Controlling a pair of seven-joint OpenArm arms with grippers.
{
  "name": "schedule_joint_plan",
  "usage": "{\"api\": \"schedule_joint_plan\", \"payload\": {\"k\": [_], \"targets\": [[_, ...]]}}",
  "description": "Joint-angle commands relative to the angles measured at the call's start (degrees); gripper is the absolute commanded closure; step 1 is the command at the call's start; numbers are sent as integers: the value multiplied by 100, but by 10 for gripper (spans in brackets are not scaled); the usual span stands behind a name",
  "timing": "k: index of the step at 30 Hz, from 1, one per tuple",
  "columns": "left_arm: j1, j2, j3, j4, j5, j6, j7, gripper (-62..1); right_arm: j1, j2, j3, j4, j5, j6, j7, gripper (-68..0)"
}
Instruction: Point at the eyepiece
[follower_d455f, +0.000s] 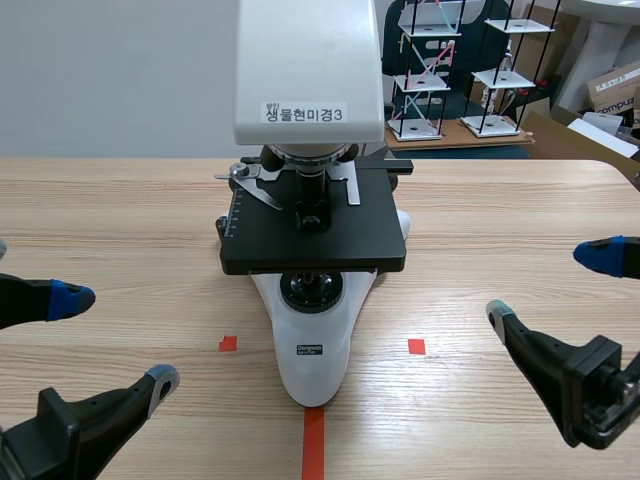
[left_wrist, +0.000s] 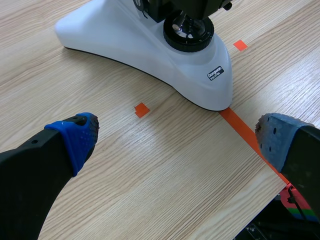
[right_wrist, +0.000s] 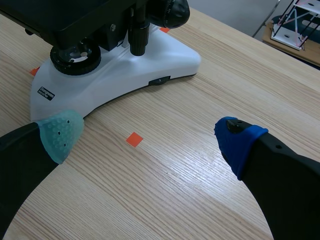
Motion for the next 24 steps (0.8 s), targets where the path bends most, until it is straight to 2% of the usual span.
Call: {"api": "schedule_joint_plan", "payload": {"k": [1, 24], "targets": [[-2, 13, -24, 42, -55, -9, -74, -623, 37, -2, 0, 33, 46, 2, 92, -578], [-2, 13, -24, 42, -55, -9, -74, -623, 37, -2, 0, 33, 44, 0, 214, -578]]}}
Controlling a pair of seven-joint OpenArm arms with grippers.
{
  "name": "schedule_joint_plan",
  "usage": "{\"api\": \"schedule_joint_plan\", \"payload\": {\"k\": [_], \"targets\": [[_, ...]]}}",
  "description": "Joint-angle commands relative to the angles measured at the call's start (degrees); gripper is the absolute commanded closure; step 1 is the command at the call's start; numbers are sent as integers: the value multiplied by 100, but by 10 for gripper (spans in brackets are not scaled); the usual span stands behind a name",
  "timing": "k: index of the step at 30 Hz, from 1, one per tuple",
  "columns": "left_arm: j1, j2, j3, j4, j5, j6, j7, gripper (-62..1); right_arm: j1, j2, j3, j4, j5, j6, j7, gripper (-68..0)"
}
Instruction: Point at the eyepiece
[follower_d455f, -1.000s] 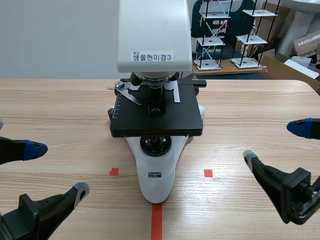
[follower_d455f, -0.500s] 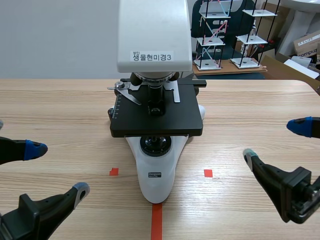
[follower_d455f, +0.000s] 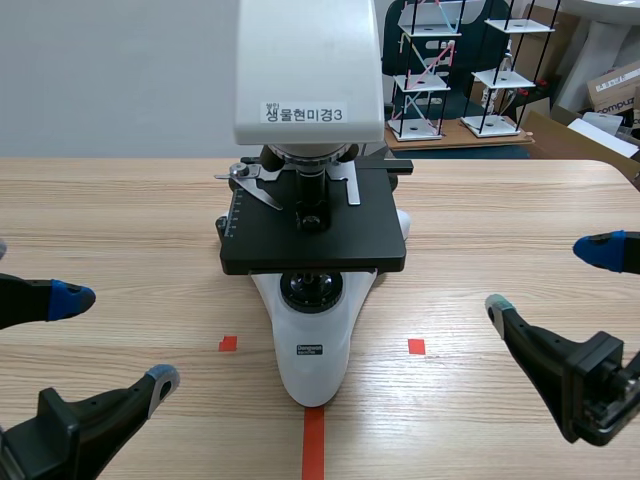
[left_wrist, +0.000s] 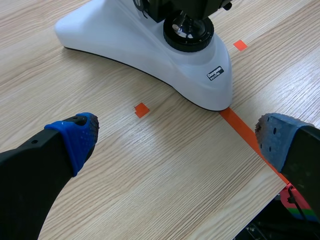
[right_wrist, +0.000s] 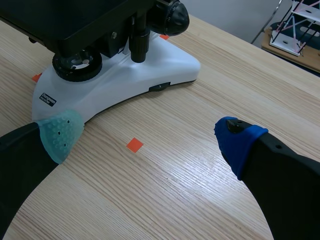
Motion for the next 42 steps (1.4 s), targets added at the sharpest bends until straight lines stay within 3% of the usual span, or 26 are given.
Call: {"api": "schedule_joint_plan", "payload": {"k": [1, 3, 8, 12, 28, 35, 38, 42], "targets": [[-2, 13, -24, 42, -55, -9, -74, -623, 37, -2, 0, 33, 44, 0, 63, -578], [-2, 13, -24, 42, -55, -9, -74, -623, 37, -2, 0, 33, 44, -2, 63, -561], [-2, 13, -24, 42, -55, -9, -74, -623, 39, -2, 0, 33, 44, -2, 160, -381], [-2, 13, -24, 42, -57, -9, -76, -623, 39, -2, 0, 33, 44, -2, 219, -299], [-2, 13, -24, 42, -57, -9, -79, -623, 37, -2, 2, 33, 44, -7, 245, -272], [-2, 13, -24, 42, -57, -9, -83, -623, 87, 22, 2, 50, 70, -20, 804, -31], [-2, 13, -24, 42, -57, -9, -83, -623, 256, 28, 52, 214, 120, -20, 778, -6], [-2, 13, -24, 42, -55, -9, -125, -623, 610, 28, 146, 629, 188, -22, 354, -6]]}}
